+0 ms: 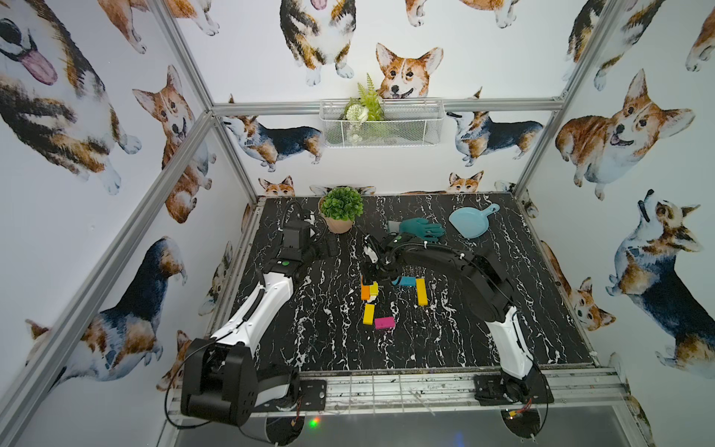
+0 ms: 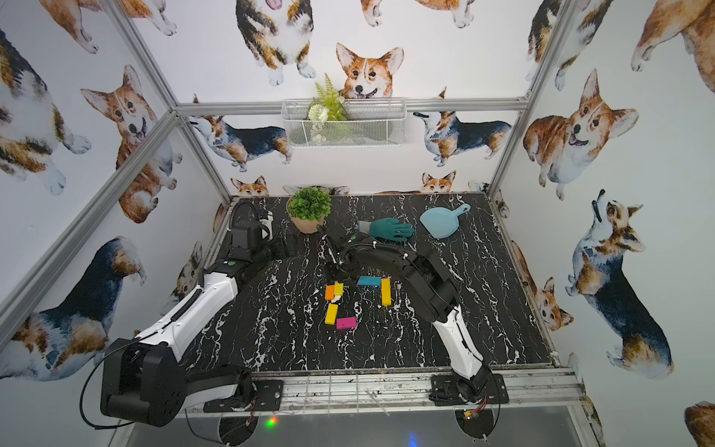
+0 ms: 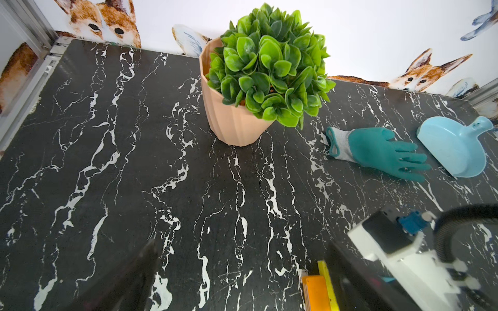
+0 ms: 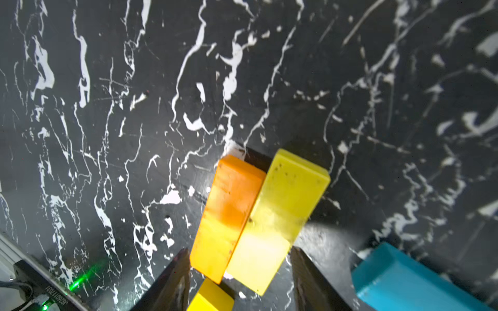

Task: Assemble the letter p with building blocks
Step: Adjust the building block at the center of the board.

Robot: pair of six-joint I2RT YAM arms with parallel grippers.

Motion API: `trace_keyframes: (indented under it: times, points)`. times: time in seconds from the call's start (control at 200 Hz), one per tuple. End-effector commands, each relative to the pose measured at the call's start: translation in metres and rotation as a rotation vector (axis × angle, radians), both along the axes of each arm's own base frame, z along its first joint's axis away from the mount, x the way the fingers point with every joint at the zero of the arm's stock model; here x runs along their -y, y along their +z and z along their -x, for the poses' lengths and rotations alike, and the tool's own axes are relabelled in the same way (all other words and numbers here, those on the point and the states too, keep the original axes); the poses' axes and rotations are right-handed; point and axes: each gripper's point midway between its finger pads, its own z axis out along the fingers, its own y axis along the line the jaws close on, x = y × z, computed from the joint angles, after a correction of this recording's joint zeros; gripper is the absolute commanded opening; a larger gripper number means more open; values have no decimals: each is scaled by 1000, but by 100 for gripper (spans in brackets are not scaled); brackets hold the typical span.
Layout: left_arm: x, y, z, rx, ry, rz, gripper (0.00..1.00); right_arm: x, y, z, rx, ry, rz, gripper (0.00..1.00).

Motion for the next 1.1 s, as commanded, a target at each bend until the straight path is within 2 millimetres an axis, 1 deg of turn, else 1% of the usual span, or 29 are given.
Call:
trace_keyframes:
  times: [0.0, 0.095, 0.2, 0.345, 0.486, 0.581, 0.756, 0.921, 1.091]
  points:
    - [0, 0, -2, 1, -2, 1, 100, 13, 1, 13, -24, 12, 38, 61]
    - [1, 0, -2, 1, -4, 2, 100, 20, 0, 28, -53, 19, 37, 61]
    - [1, -1, -2, 1, -2, 4, 100, 22, -3, 39, -97, 16, 23, 61]
    - [1, -3, -2, -7, -4, 6, 100, 16, -6, 54, -141, 37, 2, 60]
    - [1, -3, -3, -6, -3, 5, 100, 6, -9, 56, -162, 45, -18, 61]
    - [0, -3, -2, -5, -1, 2, 100, 1, -12, 55, -170, 48, -26, 60]
    - [-1, -4, -2, -7, 4, -4, 100, -8, -16, 42, -146, 53, -20, 61]
    - [-1, -4, -2, -7, 5, -7, 100, -16, -19, 23, -122, 40, -27, 61]
    - [-3, -3, -1, -7, 11, -14, 100, -16, -19, 5, -90, 26, -26, 61]
